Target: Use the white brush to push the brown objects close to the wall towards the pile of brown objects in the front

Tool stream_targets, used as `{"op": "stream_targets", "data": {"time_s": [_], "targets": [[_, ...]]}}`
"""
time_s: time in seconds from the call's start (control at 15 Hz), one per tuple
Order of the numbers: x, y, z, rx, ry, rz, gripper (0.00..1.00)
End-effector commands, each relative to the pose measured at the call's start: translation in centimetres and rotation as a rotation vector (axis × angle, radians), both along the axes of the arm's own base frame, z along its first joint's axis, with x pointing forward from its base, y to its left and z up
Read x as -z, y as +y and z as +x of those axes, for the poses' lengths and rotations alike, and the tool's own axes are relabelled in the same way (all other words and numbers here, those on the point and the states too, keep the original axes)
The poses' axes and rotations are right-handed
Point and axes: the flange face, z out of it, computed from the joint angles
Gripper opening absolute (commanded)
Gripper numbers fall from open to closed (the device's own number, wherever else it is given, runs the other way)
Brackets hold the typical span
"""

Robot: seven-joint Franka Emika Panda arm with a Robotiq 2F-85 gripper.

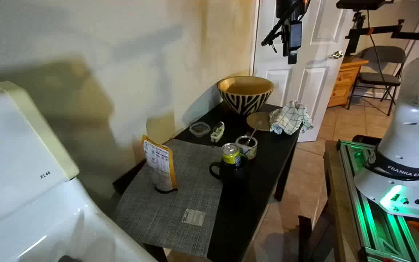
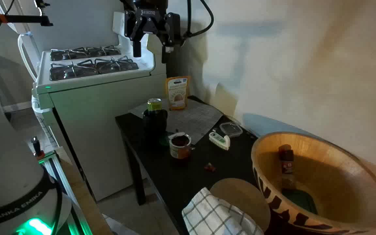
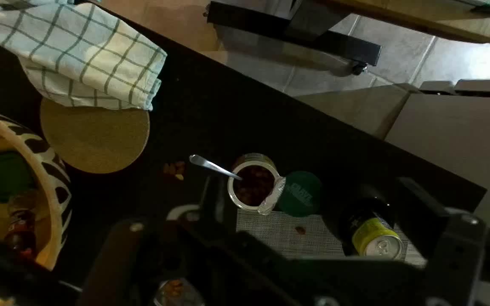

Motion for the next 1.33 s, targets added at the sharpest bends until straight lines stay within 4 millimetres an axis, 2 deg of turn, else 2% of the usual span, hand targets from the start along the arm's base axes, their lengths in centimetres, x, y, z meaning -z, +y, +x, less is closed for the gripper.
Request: {"op": "stream_targets", "data": {"time_s": [0.0, 1.0, 1.2, 1.27], "targets": [[-0.1, 0.0, 0.0, 0.0, 0.001, 0.0, 1.0], [-0.1, 0.0, 0.0, 0.0, 0.001, 0.0, 1.0], [-0.6, -5.3, 2.0, 0.153, -0.049, 0.037, 1.0], [-0.7, -8.1, 2.5, 0.191, -0.042, 0.048, 1.0]]}}
